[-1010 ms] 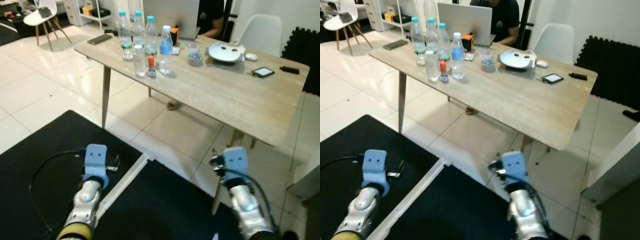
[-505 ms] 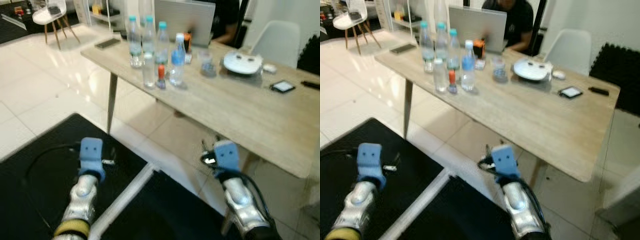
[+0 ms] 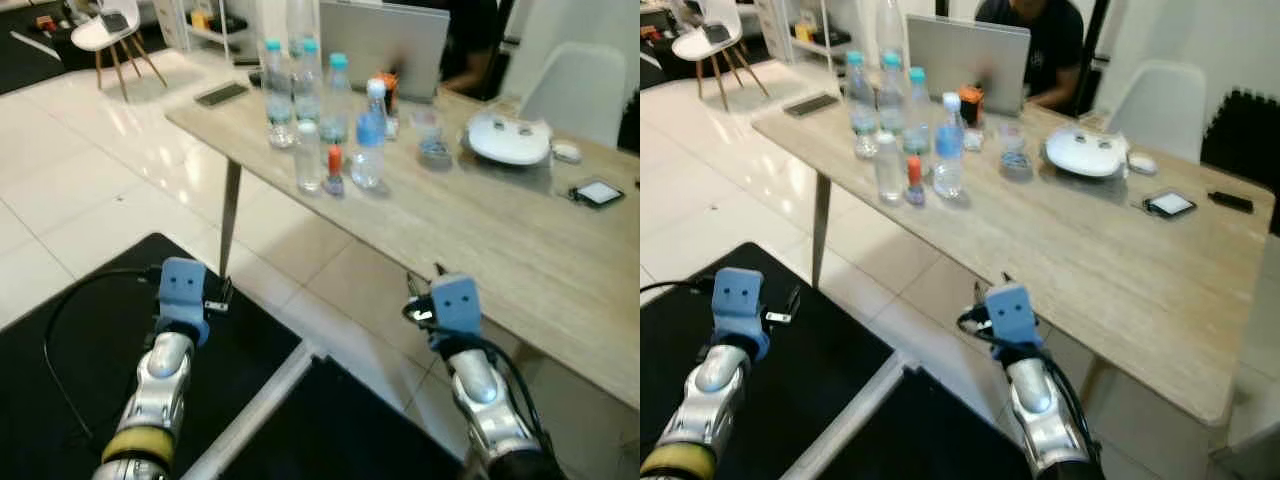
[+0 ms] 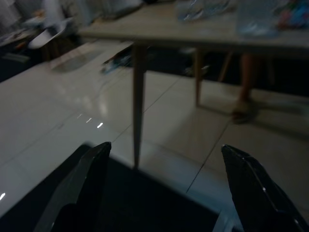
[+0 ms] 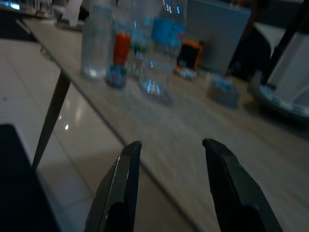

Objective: Restocking fridge

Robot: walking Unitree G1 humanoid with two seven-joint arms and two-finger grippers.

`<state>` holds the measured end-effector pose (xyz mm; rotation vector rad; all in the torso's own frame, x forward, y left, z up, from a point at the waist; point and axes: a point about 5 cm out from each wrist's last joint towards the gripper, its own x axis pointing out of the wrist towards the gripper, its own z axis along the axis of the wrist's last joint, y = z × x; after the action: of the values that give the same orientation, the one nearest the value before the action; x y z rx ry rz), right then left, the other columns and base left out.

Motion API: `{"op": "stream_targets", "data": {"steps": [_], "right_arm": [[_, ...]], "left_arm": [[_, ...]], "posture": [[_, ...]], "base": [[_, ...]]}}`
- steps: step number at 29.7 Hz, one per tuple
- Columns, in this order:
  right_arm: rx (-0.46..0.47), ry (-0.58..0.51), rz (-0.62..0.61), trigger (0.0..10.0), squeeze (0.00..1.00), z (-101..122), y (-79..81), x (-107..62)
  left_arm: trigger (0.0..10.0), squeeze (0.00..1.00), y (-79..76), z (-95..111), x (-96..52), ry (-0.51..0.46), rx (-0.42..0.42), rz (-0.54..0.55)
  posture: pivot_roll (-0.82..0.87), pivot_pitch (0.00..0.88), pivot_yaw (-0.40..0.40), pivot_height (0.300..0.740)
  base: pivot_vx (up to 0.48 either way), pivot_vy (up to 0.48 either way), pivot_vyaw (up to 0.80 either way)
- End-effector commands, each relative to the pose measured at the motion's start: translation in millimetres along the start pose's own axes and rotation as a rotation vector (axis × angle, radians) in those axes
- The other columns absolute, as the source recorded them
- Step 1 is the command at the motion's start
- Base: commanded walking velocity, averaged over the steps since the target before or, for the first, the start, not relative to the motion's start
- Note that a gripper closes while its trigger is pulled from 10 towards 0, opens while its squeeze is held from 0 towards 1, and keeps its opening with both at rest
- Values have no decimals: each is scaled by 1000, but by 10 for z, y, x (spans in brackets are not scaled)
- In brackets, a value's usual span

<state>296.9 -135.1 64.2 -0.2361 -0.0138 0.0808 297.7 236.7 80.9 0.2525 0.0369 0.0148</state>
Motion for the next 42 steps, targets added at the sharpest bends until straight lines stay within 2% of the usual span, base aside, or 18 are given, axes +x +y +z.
{"op": "stream_targets", "data": {"steps": [1, 5, 6, 8, 15, 21, 26, 33, 38, 42], "right_arm": [[10, 9, -81, 10000, 110, 39, -125, 55], [19, 18, -159, 10000, 106, 68, -282, 95], [19, 18, -159, 10000, 106, 68, -282, 95], [16, 14, -183, 10000, 106, 109, -362, 121], [22, 16, -203, 10000, 110, 147, -404, 151], [27, 29, -223, 10000, 110, 165, -396, 170], [36, 29, -223, 10000, 110, 178, -386, 166], [43, 20, -220, 10000, 114, 198, -386, 162], [46, 17, -216, 10000, 110, 213, -374, 165], [46, 16, -216, 10000, 110, 219, -370, 165]], "left_arm": [[10000, 0, -76, 146, 63, -42, 18, -70], [10000, 0, -254, 251, 74, -84, 13, -144], [10000, 0, -254, 251, 74, -84, 13, -144], [10000, 0, -396, 337, 73, -119, 8, -193], [10000, 0, -506, 432, 84, -147, -3, -228], [10000, 0, -659, 582, 118, -180, -25, -280], [10000, 0, -700, 633, 113, -188, -39, -294], [10000, 0, -682, 654, 97, -194, -39, -294], [10000, 0, -678, 754, 116, -219, -46, -295], [10000, 0, -691, 793, 114, -226, -59, -313]], "posture": [[55, 0, -6, 740], [53, 0, -7, 740], [53, 0, -7, 740], [52, 0, -8, 740], [53, 0, -9, 740], [55, 0, -6, 740], [52, 0, -5, 740], [54, 0, -6, 740], [56, 0, -6, 740], [56, 0, -6, 740]], "base": [[307, 0, 0], [304, 0, 0], [300, 0, 0], [302, 0, 0], [303, 0, 0], [302, 0, 0], [302, 0, 0], [301, 0, 0], [295, 0, 0], [0, 0, 0]]}}
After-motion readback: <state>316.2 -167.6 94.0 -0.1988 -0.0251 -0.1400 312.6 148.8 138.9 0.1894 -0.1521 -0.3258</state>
